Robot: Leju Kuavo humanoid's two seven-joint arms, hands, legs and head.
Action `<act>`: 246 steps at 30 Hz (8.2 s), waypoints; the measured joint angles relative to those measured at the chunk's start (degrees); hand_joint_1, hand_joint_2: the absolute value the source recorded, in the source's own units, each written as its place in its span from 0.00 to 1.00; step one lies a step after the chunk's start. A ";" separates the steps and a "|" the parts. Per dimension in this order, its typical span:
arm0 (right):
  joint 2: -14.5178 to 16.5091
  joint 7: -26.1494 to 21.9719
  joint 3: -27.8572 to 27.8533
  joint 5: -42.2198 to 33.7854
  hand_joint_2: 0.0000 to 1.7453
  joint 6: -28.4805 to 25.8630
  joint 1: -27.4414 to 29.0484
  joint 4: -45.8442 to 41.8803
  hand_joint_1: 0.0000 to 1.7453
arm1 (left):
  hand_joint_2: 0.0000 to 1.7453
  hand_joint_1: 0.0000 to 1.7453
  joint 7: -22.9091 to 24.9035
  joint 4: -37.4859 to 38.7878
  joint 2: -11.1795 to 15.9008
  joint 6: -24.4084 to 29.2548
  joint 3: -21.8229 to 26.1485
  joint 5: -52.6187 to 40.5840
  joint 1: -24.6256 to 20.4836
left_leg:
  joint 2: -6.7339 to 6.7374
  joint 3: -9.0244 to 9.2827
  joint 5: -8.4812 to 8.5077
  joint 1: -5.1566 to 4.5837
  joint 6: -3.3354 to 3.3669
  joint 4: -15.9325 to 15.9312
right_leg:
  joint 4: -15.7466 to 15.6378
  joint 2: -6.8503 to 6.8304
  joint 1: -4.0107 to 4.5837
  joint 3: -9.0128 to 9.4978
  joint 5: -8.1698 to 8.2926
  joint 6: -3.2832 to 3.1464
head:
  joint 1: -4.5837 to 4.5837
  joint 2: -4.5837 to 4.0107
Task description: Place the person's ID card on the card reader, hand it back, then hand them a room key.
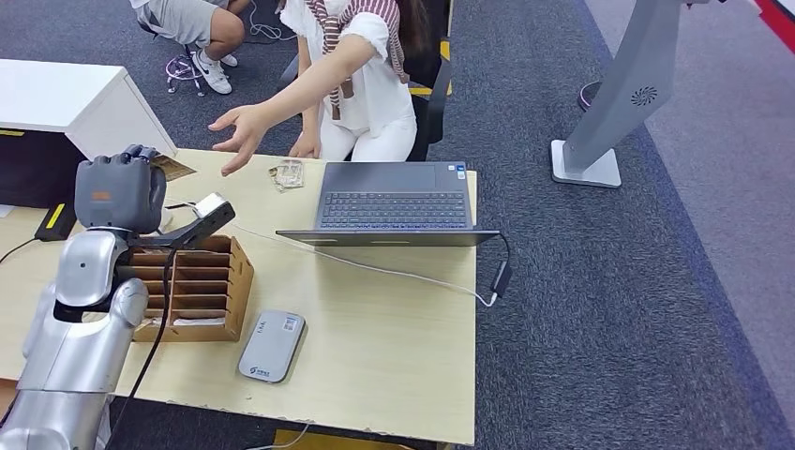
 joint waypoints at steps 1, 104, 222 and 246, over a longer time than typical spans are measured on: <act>0.00 -0.01 0.01 0.02 0.00 0.03 -0.01 0.00 0.00 | 1.00 1.00 0.08 0.46 -0.05 -0.30 0.03 -0.07 -0.51 | 0.00 0.00 0.00 0.00 0.00 0.00 | 0.00 0.00 0.00 0.00 0.00 0.00 | 0.00 0.00; 0.02 -3.17 -6.72 0.03 0.00 0.10 0.00 -0.02 0.00 | 1.00 0.00 -24.37 6.11 -2.93 21.20 32.26 2.92 31.81 | -0.02 0.00 -0.26 0.01 0.00 -0.02 | -0.03 -0.04 0.00 0.06 -0.24 0.04 | 0.02 0.00; 0.02 -4.54 -6.72 1.06 0.00 1.85 -0.05 -0.02 0.00 | 1.00 1.00 -17.51 5.79 -0.85 17.60 20.23 5.43 30.50 | -0.01 0.00 -0.26 0.02 -0.01 -0.02 | -0.03 -0.02 0.01 0.03 -0.24 0.04 | 0.01 0.00; 0.53 -4.65 -8.93 -1.66 0.00 1.20 -0.04 -0.11 0.00 | 1.00 1.00 -18.17 -35.67 0.65 8.90 13.14 8.36 45.27 | 0.00 -0.02 -0.28 0.02 0.00 -0.02 | -0.05 -0.01 0.01 0.02 -0.25 0.04 | 0.01 0.00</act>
